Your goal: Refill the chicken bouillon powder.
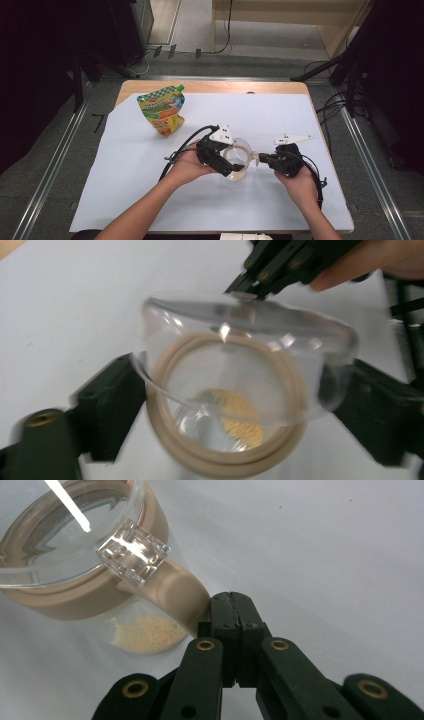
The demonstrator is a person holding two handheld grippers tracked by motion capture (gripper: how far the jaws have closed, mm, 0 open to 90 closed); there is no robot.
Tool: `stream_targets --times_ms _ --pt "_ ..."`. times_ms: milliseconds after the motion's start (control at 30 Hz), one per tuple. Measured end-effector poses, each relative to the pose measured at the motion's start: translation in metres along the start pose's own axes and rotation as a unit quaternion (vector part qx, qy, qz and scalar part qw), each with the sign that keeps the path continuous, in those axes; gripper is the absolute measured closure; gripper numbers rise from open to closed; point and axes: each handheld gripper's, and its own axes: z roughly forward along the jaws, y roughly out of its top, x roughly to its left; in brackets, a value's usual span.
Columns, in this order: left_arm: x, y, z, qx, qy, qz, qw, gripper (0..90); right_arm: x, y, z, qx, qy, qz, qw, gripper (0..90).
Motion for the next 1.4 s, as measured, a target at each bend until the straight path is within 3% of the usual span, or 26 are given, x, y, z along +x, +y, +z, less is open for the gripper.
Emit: stream_targets --times_ms 67,133,200,233,267,333,367,467,633,733,833,900,1000,1233,1400 --pt "-0.002 0.005 -0.002 -0.012 -0.015 -0.001 0.9998 25.4 0.0 0.0 0.001 -0.001 0.0 -0.003 1.0 90.0" --pt "-0.005 0.012 -0.002 -0.003 -0.017 0.009 0.9998 34.2 0.002 0.0 0.001 -0.001 -0.003 -0.007 1.0 90.0" --pt "-0.008 0.018 -0.002 -0.006 -0.042 -0.008 0.9991 42.1 0.001 0.0 0.001 0.0 -0.001 -0.004 1.0 90.0" --pt "-0.008 0.018 -0.002 -0.006 -0.042 -0.008 0.9991 48.4 0.001 0.0 0.001 0.0 -0.001 -0.004 1.0 90.0" --pt "-0.007 0.021 -0.002 -0.013 -0.071 -0.027 0.997 54.1 0.001 -0.001 0.001 0.0 -0.001 -0.004 1.0 90.0" --pt "-0.007 0.023 -0.002 -0.011 -0.073 -0.028 0.9969 58.5 0.001 -0.001 0.001 0.0 -0.001 -0.004 1.0 90.0" --pt "-0.007 0.025 -0.002 -0.008 -0.08 -0.028 0.9964 65.1 0.001 -0.001 0.001 0.0 -0.001 -0.005 1.0 90.0" --pt "-0.008 0.031 -0.002 0.011 -0.09 -0.021 0.9956 70.4 0.001 -0.001 0.001 0.0 -0.001 -0.004 1.0 90.0" --pt "-0.009 0.04 -0.001 0.035 -0.09 -0.017 0.9952 72.2 0.001 -0.001 0.001 0.0 0.001 -0.004 1.0 90.0" --pt "-0.011 0.043 0.001 0.032 -0.091 -0.018 0.9951 72.5 0.001 -0.001 0.001 -0.001 0.001 -0.004 1.0 90.0" --pt "-0.014 0.047 0.004 0.018 -0.106 -0.014 0.9941 74.9 0.001 -0.001 0.001 -0.001 0.001 -0.005 1.0 90.0" --pt "-0.015 0.05 0.009 0.027 -0.104 -0.006 0.9941 77.1 0.001 -0.001 0.001 0.0 0.0 -0.005 1.0 90.0" --pt "-0.015 0.052 0.013 0.027 -0.108 -0.01 0.9937 79.8 0.001 -0.001 0.0 -0.001 0.001 -0.007 1.0 90.0" --pt "-0.013 0.053 0.015 0.029 -0.112 -0.019 0.9931 74.5 -0.002 0.0 -0.003 -0.013 0.009 -0.007 0.9999 85.9" --pt "-0.015 0.05 0.007 0.032 -0.112 -0.022 0.9929 68.0 -0.003 -0.001 -0.01 -0.021 0.006 -0.008 0.9997 82.3"
